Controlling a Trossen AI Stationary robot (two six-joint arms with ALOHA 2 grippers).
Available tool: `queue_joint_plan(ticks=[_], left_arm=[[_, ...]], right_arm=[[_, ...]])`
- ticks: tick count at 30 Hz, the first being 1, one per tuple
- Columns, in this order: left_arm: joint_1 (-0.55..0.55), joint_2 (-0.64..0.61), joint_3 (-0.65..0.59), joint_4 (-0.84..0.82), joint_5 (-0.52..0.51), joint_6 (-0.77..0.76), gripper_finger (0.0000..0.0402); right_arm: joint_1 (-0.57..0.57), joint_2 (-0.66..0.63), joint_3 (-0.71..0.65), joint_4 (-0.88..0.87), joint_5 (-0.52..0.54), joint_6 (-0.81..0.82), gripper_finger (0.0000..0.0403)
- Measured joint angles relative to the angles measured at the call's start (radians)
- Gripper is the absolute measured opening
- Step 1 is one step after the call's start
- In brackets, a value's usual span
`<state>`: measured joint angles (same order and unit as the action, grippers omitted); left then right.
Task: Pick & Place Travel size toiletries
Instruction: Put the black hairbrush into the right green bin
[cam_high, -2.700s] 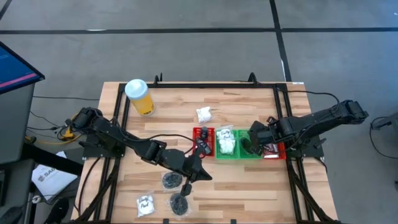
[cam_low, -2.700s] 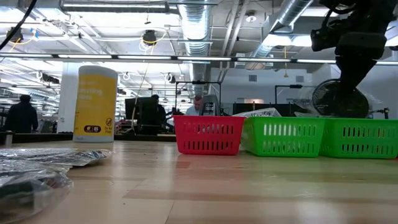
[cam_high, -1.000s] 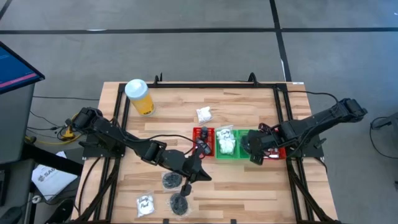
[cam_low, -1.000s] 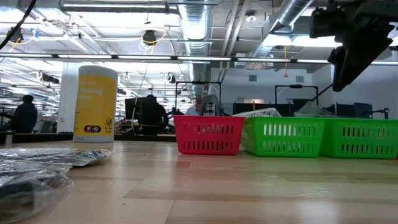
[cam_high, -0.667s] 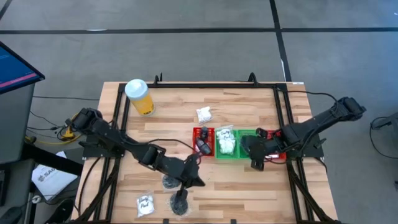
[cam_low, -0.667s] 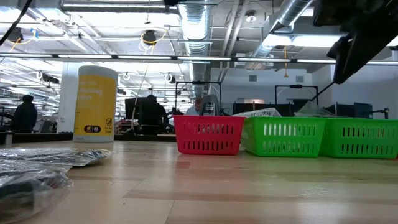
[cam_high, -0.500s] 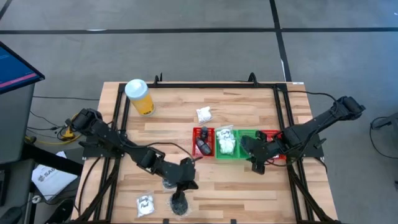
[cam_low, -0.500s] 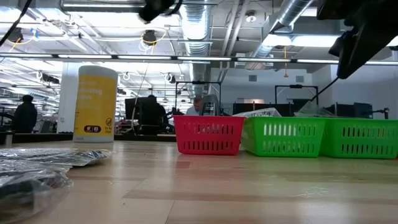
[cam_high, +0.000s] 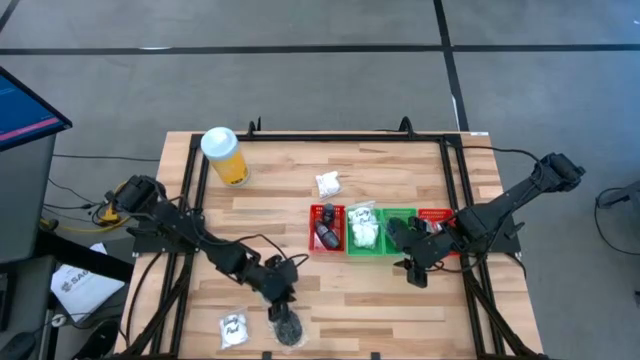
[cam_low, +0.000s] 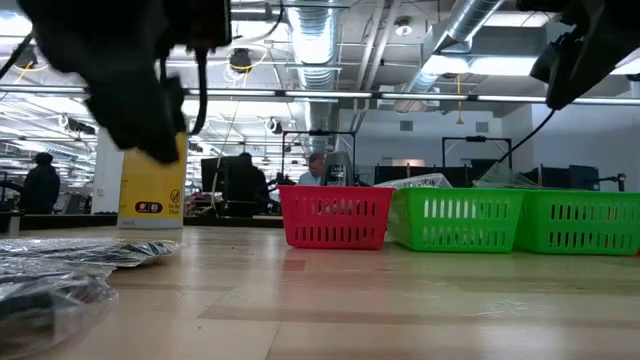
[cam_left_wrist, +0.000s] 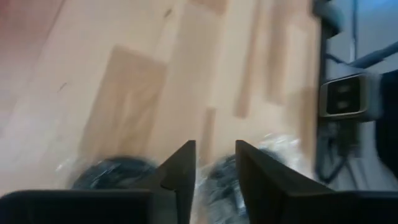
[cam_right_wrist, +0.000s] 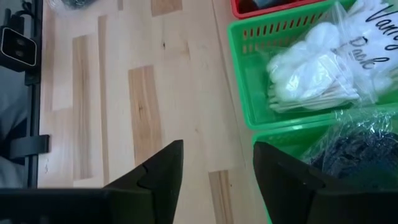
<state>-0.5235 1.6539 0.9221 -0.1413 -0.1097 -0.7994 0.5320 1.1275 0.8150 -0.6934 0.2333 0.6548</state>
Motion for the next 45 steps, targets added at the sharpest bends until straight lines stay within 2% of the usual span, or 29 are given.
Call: queue_joint_plan(ticks=[4, 9, 16, 22, 29, 33, 40, 45], left_arm=[[0.001, 0.000, -0.043, -0.002, -0.004, -0.028, 0.0133], [0.001, 0.000, -0.075, -0.001, -0.008, -0.054, 0.0143], [0.001, 0.000, -0.102, -0.001, -0.122, -0.053, 0.0141], [0.001, 0.000, -0.102, -0.001, -0.175, -0.046, 0.0144], [0.001, 0.000, -0.107, 0.003, -0.184, -0.045, 0.0145], [0.001, 0.000, -0.153, 0.016, -0.188, -0.060, 0.0145], [-0.007, 0.000, -0.232, 0.165, -0.187, -0.098, 0.0145], [-0.019, 0.000, -0.263, 0.185, -0.189, -0.102, 0.0143]], right_arm=[[0.000, 0.000, 0.000, 0.001, 0.000, 0.000, 0.0179], [0.000, 0.000, 0.000, 0.005, 0.001, 0.000, 0.0176], [0.000, 0.000, 0.000, 0.032, 0.002, -0.005, 0.0178], [0.000, 0.000, 0.000, 0.031, 0.003, -0.008, 0.0173], [0.000, 0.000, 0.000, 0.031, 0.003, -0.008, 0.0170], [0.000, 0.000, 0.000, 0.032, 0.003, -0.008, 0.0171], [0.000, 0.000, 0.000, 0.032, 0.003, -0.011, 0.0169], [0.000, 0.000, 0.000, 0.033, 0.003, -0.011, 0.0171]])
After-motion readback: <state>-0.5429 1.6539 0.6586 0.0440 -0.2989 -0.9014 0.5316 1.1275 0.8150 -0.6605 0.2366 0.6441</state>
